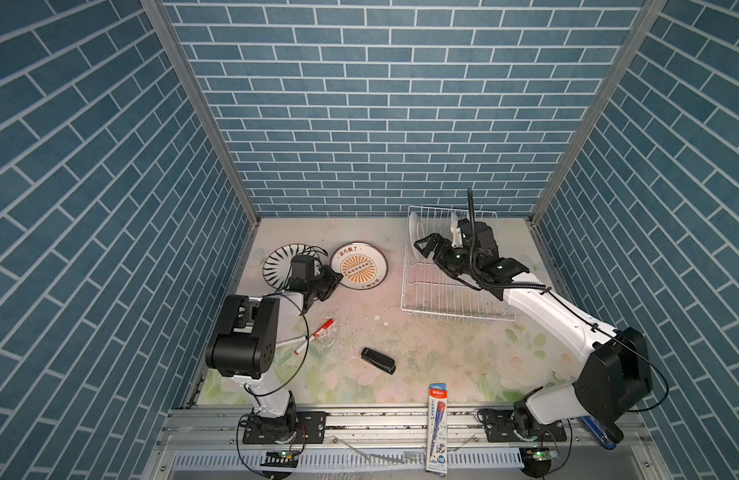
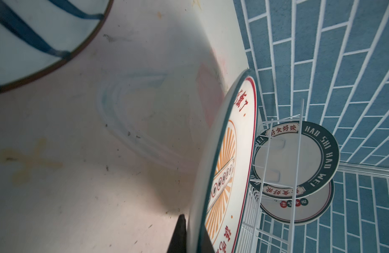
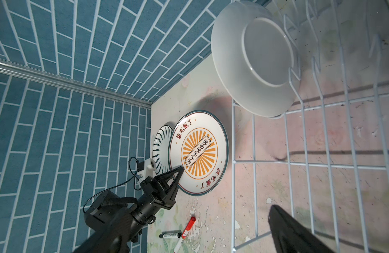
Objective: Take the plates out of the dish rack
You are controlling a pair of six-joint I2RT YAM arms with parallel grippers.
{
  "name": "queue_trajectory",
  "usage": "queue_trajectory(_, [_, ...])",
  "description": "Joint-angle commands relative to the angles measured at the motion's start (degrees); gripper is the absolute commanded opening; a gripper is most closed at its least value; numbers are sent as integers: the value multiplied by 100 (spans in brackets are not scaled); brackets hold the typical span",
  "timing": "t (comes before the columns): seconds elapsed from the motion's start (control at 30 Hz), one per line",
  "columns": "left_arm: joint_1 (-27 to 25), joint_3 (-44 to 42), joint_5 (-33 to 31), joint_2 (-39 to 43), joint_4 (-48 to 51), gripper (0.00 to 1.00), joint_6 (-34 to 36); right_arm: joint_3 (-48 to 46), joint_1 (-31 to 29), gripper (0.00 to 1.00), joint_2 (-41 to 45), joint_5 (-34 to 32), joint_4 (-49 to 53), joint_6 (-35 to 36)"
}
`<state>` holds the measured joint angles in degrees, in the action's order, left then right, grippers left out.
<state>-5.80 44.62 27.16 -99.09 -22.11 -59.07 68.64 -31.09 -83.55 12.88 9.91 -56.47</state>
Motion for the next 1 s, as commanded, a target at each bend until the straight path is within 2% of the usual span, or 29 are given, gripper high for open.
queue_trajectory(0.0, [53,218,-26,-47,-204,0,117,97,44,99,168,24,91,189])
queue_trajectory(0.67, [114,404,-385,-376,-167,0,-54,270,153,99,-41,253,181,195])
queue_trajectory(0.97, [141,503,-239,-704,-536,0,-272,325,178,99,-64,250,217,198])
